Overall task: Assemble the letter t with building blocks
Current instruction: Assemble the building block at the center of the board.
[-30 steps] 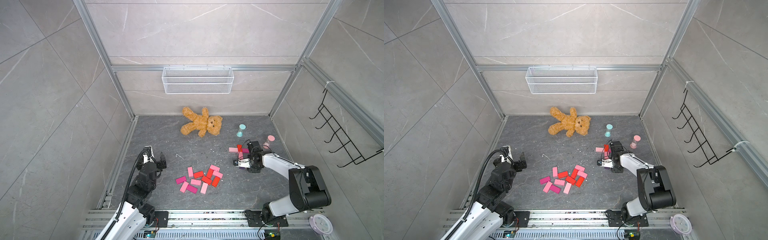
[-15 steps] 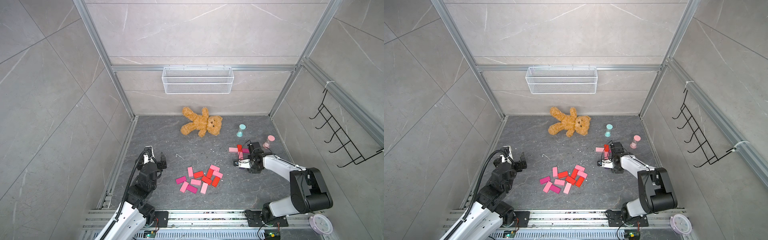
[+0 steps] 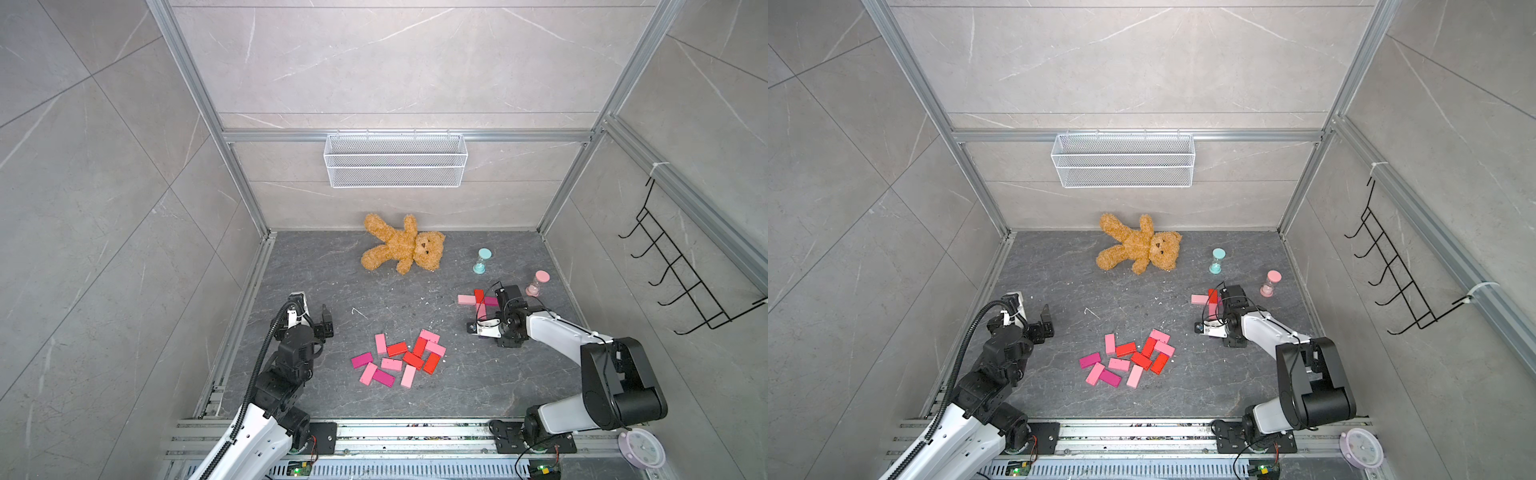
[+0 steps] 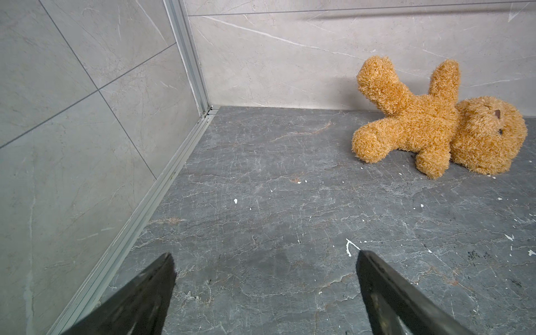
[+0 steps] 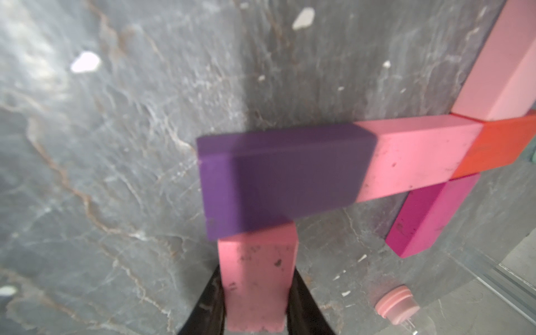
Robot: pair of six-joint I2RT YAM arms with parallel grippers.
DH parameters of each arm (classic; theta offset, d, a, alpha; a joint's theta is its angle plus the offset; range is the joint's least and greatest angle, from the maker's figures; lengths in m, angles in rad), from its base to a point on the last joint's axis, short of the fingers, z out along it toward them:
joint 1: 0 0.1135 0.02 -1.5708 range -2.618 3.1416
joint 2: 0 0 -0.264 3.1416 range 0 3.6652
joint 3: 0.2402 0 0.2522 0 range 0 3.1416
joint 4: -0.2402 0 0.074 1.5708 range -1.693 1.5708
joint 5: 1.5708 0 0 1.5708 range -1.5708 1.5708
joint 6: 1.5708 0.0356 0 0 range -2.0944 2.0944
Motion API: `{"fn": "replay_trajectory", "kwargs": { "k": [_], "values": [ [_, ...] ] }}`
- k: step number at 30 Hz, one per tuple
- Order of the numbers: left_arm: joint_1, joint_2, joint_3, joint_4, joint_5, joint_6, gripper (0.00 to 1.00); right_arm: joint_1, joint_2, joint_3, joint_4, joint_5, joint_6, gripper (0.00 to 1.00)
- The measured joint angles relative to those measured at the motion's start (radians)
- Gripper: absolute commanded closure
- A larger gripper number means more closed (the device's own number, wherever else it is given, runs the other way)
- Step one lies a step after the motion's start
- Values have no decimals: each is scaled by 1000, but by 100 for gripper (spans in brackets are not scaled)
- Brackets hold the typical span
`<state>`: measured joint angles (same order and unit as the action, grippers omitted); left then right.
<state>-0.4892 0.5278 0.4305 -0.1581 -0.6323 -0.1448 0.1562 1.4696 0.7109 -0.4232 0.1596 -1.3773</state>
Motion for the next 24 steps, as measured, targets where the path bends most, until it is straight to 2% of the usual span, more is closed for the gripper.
{"fn": "replay_trajectory", "kwargs": {
  "k": [8, 14, 24],
  "values": [
    [0, -1, 0, 0, -6, 0, 1, 6, -2, 0, -2, -7, 0, 66],
    [0, -1, 0, -5, -13, 0, 1, 6, -7, 0, 0, -16, 13, 50],
    [-10, -5, 0, -21, -21, 0, 1, 7, -12, 0, -2, -26, 24, 49]
  ]
}}
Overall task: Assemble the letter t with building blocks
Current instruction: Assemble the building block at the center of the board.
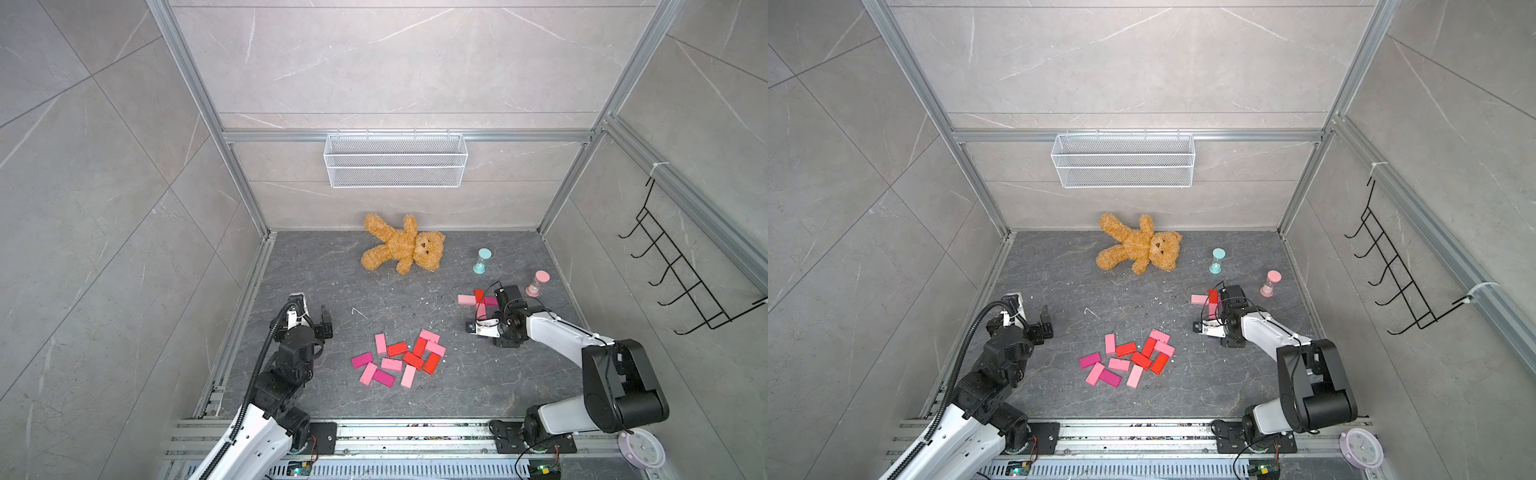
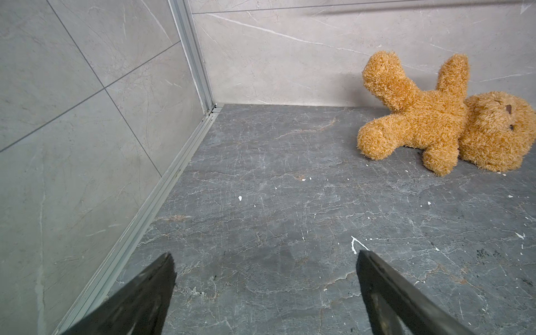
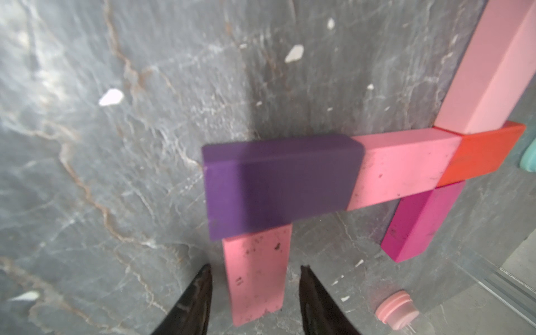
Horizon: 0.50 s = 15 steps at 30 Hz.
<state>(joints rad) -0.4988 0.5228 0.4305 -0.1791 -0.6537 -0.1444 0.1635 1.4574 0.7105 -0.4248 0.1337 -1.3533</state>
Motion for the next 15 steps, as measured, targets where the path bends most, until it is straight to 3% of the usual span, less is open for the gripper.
{"fn": "replay_trajectory", "kwargs": {
  "k": [3, 15],
  "values": [
    [-1, 0, 0, 0, 0, 0, 1, 0, 0, 1, -4, -5, 11, 49],
    [-3, 0, 0, -2, -2, 3, 1, 0, -46, 102, -87, -87, 122, 32]
  ]
}}
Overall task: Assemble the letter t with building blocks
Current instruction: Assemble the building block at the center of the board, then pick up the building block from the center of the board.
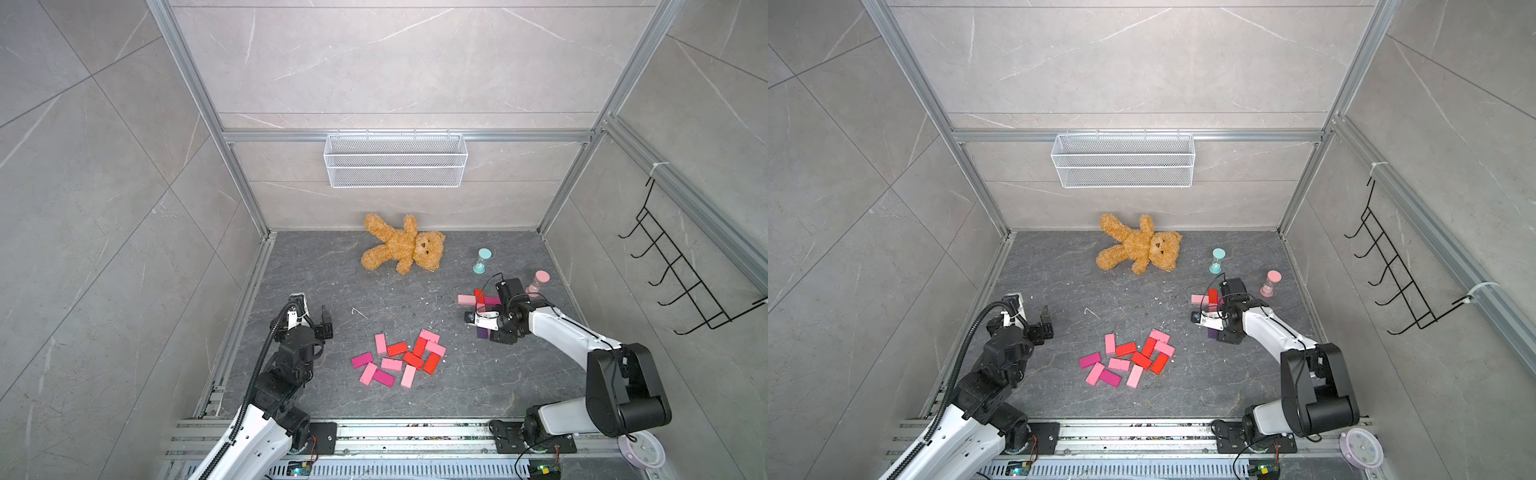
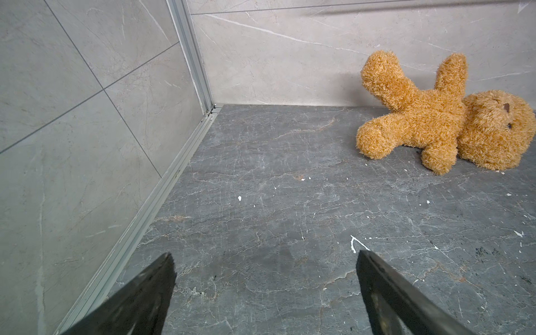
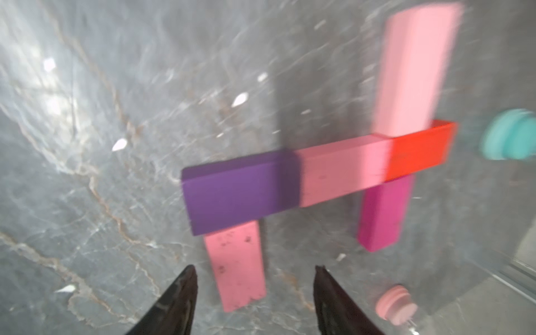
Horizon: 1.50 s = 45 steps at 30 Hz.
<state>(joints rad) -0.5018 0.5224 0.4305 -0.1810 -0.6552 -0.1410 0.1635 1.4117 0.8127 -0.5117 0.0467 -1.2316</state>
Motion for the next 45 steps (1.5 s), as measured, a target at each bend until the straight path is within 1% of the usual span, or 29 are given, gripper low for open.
{"fn": "replay_trajectory", "kwargs": {
  "k": [6, 12, 13, 14, 15, 17, 21, 24, 29, 32, 34, 38, 41, 45],
  "values": [
    [-2, 1, 0, -7, -2, 0, 1, 0, -98, 20, -11, -61, 46, 31],
    [-2, 15, 0, -7, -8, 0, 1, 0, -183, 74, -32, -128, 145, 29],
    [-2, 19, 0, -7, -9, 0, 0, 0, -194, 89, -32, -143, 168, 24],
    [-2, 23, 0, -9, -11, 0, 0, 0, -207, 103, -30, -155, 185, 22],
    [-2, 27, 1, -13, -16, 0, 1, 0, -222, 117, -28, -174, 206, 16],
    [-2, 33, 2, -21, -21, 0, 1, 0, -251, 136, -22, -211, 252, 0],
    [-2, 40, 11, -31, -25, -1, 1, 0, -290, 165, -11, -284, 367, 0],
    [-2, 42, 20, -39, -26, -1, 1, 2, -301, 171, 24, -316, 504, 0],
    [-2, 52, 47, -59, -36, -1, 0, 8, -302, 170, 111, -308, 814, 0],
    [-2, 56, 52, -60, -44, -1, 1, 10, -290, 183, 113, -303, 944, 0],
    [-2, 63, 52, -66, -47, -1, 1, 13, -253, 229, 83, -302, 1020, 0],
    [-2, 82, 63, -88, -47, -5, 0, 31, -181, 302, 46, -301, 1148, 0],
    [-2, 97, 85, -105, -47, -8, 1, 79, -183, 274, 37, -266, 1217, 0],
    [-2, 110, 119, -136, -46, -14, 1, 134, -203, 200, 29, -209, 1302, 5]
  ]
}}
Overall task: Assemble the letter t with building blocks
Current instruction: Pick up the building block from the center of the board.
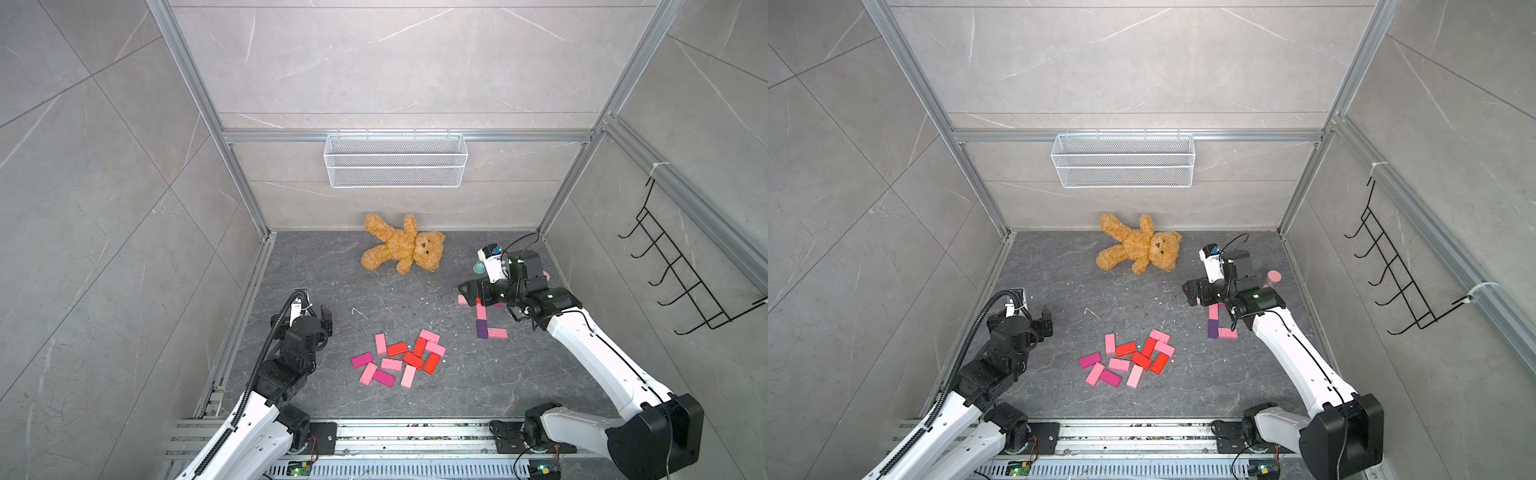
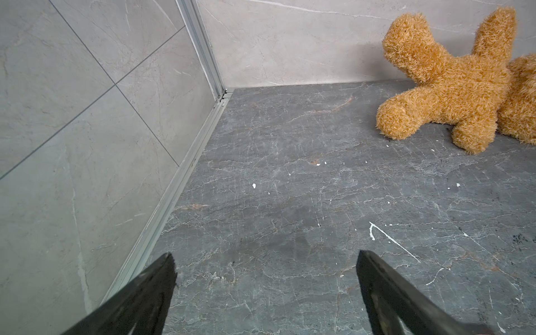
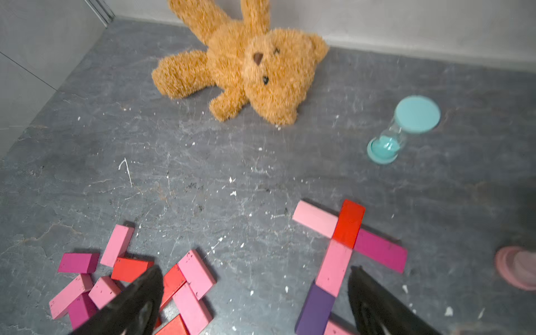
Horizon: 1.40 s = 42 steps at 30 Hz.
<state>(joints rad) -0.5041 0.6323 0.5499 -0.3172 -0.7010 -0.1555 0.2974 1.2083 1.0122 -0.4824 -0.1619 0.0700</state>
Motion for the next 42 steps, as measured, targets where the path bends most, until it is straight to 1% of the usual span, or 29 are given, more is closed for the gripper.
{"fn": "replay_trajectory", "kwargs": {
  "k": [2, 7, 9, 12, 17, 19, 24, 28, 34, 38, 42],
  "values": [
    [0, 7, 17, -14, 4, -7, 1, 30, -6, -29, -17, 45, 43, 8],
    [0, 39, 63, -81, 35, -34, 1, 100, 3, -58, -57, 120, 106, 8],
    [0, 60, 91, -110, 54, -47, 1, 125, 13, -69, -67, 141, 121, 10],
    [0, 84, 130, -149, 86, -68, 1, 155, 25, -89, -82, 158, 130, 15],
    [0, 117, 161, -197, 166, -107, 2, 200, 61, -99, -99, 158, 143, 28],
    [0, 133, 161, -218, 208, -124, 3, 215, 79, -99, -99, 150, 147, 30],
    [0, 163, 159, -250, 288, -156, 5, 232, 114, -119, -97, 139, 148, 31],
    [0, 176, 158, -267, 327, -177, 6, 242, 133, -141, -97, 136, 155, 33],
    [0, 218, 158, -268, 372, -186, 6, 282, 165, -145, -76, 141, 158, 41],
    [0, 241, 158, -272, 389, -186, 6, 322, 228, -142, -55, 141, 151, 45],
    [0, 241, 158, -279, 389, -187, 5, 358, 316, -114, -44, 144, 146, 46]
  ]
}}
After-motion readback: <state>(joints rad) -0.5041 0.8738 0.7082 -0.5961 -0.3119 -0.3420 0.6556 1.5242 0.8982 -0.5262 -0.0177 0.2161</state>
